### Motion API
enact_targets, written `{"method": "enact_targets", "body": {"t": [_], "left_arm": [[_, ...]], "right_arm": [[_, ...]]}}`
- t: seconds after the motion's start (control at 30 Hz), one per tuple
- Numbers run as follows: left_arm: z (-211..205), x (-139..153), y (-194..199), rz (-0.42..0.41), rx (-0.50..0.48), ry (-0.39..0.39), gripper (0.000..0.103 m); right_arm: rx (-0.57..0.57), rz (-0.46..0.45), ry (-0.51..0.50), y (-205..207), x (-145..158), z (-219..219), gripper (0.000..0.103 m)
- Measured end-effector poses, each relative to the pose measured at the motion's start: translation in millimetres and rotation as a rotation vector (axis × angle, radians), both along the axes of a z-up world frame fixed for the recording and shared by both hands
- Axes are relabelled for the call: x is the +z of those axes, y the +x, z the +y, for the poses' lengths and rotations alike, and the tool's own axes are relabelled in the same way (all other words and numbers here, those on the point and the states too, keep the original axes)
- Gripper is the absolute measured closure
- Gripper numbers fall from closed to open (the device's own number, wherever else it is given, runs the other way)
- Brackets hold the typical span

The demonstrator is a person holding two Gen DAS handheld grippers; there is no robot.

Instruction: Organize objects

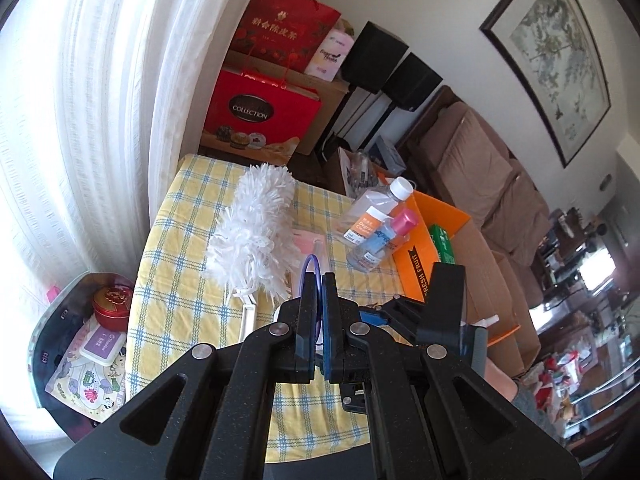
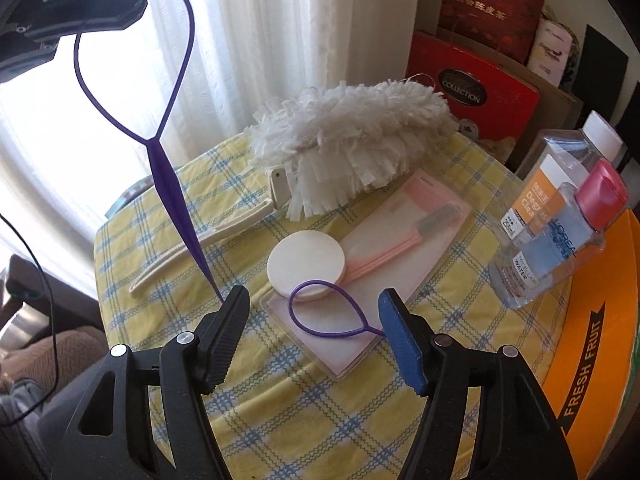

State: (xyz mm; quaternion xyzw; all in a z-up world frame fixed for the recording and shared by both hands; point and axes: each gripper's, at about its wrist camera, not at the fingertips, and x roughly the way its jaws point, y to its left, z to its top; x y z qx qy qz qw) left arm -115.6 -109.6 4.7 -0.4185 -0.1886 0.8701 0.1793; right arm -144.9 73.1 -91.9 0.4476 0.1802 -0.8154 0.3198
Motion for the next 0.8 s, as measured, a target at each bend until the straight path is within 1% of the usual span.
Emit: {"method": "enact_targets", "body": {"t": [0.1,0.13,0.17,0.3,0.37,0.5,0.57,0.67,0.8], "left_arm": [[-1.1,-1.1,-1.5,-0.002,0.000,0.009,0.101],[-1.8,-1.3,-1.5,-0.002,0.001,0.012,0.101],[-2.0,-1.5,-1.7,-0.002,0.001,0.014,0.101],[-2.5,-2.3,-3.1,-0.005,0.000,0.020,0.101],[-3.1,-2.9,-4.0,-0.007,-0.001,0.024,0.101],[-2.7,-3.1,-4.2,-0.007,-0.003,0.025,0.101],[-2.3,-3.0,-4.1,-0.007,-0.004,0.027,0.101],[-1.7,-3.1,-4.2,-0.008,-0.006,0.031,0.101],[1.6,-0.4,-5.1,-0.008,-0.018,0.036,0.101]], "right_arm": [[0.031,-0.012,0.050,-2.5,-7.7,-2.4,0.035],[0.034,-0.012,0.065,-3.3,-10.2,-3.3,0.038],[0.038,-0.015,0.077,-4.4,-12.8,-3.9,0.044],[0.047,-0.024,0.068,-5.9,-15.6,-3.7,0.052],[0.051,-0.035,0.051,-6.9,-14.1,-1.7,0.062],[0.027,-0.059,0.018,-10.0,-11.0,4.5,0.067],[0.017,-0.079,-0.029,-12.5,-7.6,10.9,0.069],[-0.003,-0.095,-0.106,-13.2,0.6,19.0,0.070],[-0.037,-0.077,-0.156,-9.5,14.1,31.1,0.071]]}}
